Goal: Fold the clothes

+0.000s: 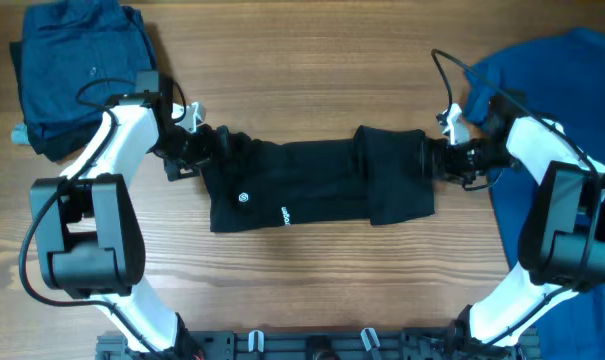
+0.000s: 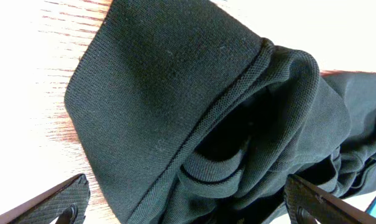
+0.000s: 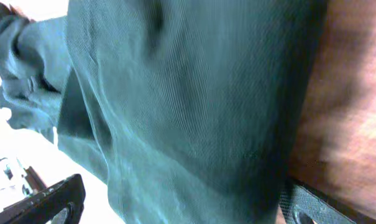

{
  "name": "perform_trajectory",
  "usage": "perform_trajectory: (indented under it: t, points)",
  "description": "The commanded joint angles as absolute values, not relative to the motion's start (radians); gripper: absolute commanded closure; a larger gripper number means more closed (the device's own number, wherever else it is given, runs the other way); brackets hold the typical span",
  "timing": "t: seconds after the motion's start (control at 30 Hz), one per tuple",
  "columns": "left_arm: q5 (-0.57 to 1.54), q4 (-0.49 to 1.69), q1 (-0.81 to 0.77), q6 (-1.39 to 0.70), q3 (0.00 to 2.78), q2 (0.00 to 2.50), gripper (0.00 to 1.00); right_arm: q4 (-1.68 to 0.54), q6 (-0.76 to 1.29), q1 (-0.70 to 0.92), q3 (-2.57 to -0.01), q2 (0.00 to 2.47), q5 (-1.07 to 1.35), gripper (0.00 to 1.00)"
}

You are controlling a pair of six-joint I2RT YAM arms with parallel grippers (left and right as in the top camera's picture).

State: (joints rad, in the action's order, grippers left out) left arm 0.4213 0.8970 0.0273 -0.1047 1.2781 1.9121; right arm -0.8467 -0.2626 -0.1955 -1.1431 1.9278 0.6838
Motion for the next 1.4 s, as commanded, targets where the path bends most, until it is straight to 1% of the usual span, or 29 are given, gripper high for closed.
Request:
perform_trajectory:
  t: [0.0,0.03,0.07,0.1,0.13,0.23,0.3,0.33,0.37,0.47,0.67,0.73,0.83,0.93,1.17,1.3,1.37]
  points:
    - [0.445,0.898,0.032,-0.078,1.279,1.921,0.0,-0.821,-0.227,-0.194,-1.085,1.927,0.727,0.0]
    - [0.445,0.899,0.032,-0.078,1.279,1.921,0.0,-0.812,-0.225,-0.194,-1.072,1.927,0.727,0.01]
    - [0.445,0.899,0.032,-0.078,1.279,1.921,0.0,-0.802,-0.225,-0.194,-1.061,1.927,0.727,0.04]
    - [0.445,0.899,0.032,-0.078,1.279,1.921,0.0,-0.794,-0.224,-0.194,-1.054,1.927,0.727,0.1]
    - [0.445,0.899,0.032,-0.078,1.279,1.921,0.0,-0.793,-0.224,-0.194,-1.052,1.927,0.727,0.19]
    - [0.445,0.899,0.032,-0.078,1.279,1.921,0.0,-0.783,-0.199,-0.194,-1.052,1.927,0.726,0.51]
    - [0.445,0.899,0.032,-0.078,1.279,1.921,0.0,-0.762,-0.109,-0.194,-1.053,1.927,0.654,0.78]
    - [0.444,0.899,0.032,-0.078,1.279,1.921,0.0,-0.763,-0.085,-0.194,-1.054,1.927,0.635,0.88]
    - [0.445,0.899,0.032,-0.078,1.279,1.921,0.0,-0.764,-0.065,-0.194,-1.058,1.927,0.628,0.96]
    - [0.444,0.902,0.032,-0.078,1.279,1.921,0.0,-0.788,-0.015,-0.194,-1.09,1.926,0.554,0.96]
    - [0.444,0.905,0.032,-0.078,1.279,1.921,0.0,-1.008,0.057,-0.194,-1.308,1.926,0.243,0.96]
    - [0.444,0.905,0.032,-0.078,1.279,1.921,0.0,-1.064,0.087,-0.194,-1.371,1.922,0.194,0.95]
    - [0.444,0.905,0.032,-0.078,1.279,1.921,0.0,-1.102,0.142,-0.179,-1.396,1.898,0.153,0.96]
    - [0.445,0.897,0.032,-0.08,1.279,1.921,0.0,-1.102,0.168,-0.107,-1.396,1.877,0.085,0.96]
    - [0.445,0.895,0.032,-0.083,1.279,1.921,0.0,-1.066,0.277,0.177,-1.396,1.877,0.022,0.96]
    - [0.445,0.895,0.032,-0.083,1.279,1.921,0.0,-1.053,0.327,0.281,-1.396,1.877,0.026,0.96]
    - [0.445,0.895,0.032,-0.083,1.279,1.921,0.0,-1.048,0.352,0.306,-1.396,1.877,0.031,0.96]
